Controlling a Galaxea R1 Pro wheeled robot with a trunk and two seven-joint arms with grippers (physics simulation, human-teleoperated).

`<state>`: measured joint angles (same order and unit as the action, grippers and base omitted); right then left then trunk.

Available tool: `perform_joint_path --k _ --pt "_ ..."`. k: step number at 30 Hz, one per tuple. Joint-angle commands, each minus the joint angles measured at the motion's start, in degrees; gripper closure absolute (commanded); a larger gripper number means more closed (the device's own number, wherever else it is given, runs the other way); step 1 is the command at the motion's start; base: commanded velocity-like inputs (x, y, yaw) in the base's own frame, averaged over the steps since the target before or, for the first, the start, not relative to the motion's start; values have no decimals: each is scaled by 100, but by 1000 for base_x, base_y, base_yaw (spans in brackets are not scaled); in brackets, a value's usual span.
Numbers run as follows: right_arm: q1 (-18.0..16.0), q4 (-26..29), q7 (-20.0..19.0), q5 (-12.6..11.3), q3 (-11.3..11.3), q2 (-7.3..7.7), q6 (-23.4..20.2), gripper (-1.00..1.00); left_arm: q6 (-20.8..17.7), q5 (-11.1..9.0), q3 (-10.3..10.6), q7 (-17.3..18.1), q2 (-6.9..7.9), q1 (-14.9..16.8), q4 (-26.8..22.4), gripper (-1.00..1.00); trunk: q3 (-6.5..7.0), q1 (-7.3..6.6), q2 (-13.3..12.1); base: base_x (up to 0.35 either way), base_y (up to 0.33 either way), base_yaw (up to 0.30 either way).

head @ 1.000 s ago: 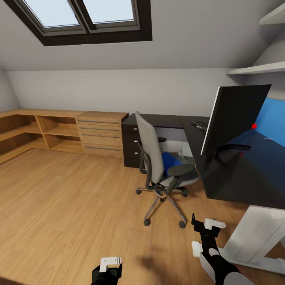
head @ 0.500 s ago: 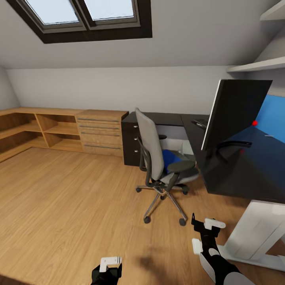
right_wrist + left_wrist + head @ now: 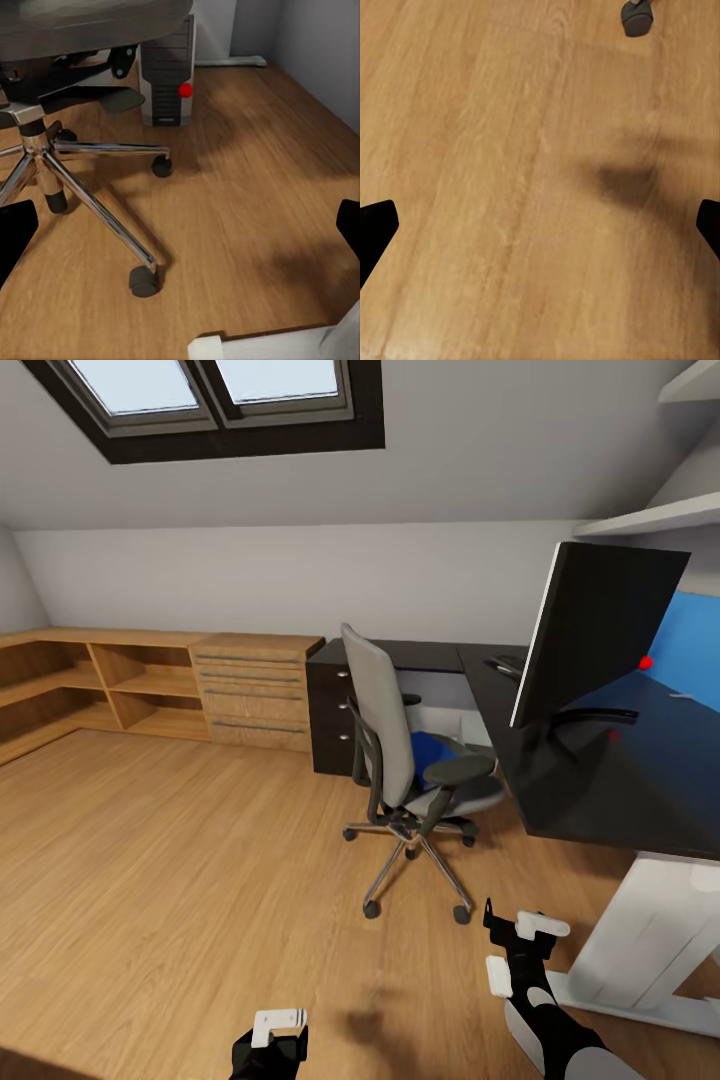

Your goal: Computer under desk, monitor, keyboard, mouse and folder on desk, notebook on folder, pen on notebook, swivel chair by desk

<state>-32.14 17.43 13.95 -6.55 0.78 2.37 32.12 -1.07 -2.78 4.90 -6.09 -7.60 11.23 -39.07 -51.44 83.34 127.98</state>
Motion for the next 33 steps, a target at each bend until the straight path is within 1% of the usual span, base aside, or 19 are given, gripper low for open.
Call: perform_joint_path --k 1,22,29,33 --pt "-3 -3 -16 -52 10 1 27 -100 -10 -29 29 -43 4 2 -5 -100 -5 -1 2 0 0 0" --pt "-3 2 -33 -23 22 -2 -13 -100 0 -29 29 -50 13 2 -7 -100 -5 -1 2 5 0 0" --pt "-15 37 -40 19 20 26 -108 -100 -1 -37 29 -43 35 2 -5 -100 -5 -1 2 214 0 0" --pt "-127 42 -41 27 19 33 -183 -100 -5 -34 29 -38 38 2 -7 -100 -5 -1 2 154 0 0"
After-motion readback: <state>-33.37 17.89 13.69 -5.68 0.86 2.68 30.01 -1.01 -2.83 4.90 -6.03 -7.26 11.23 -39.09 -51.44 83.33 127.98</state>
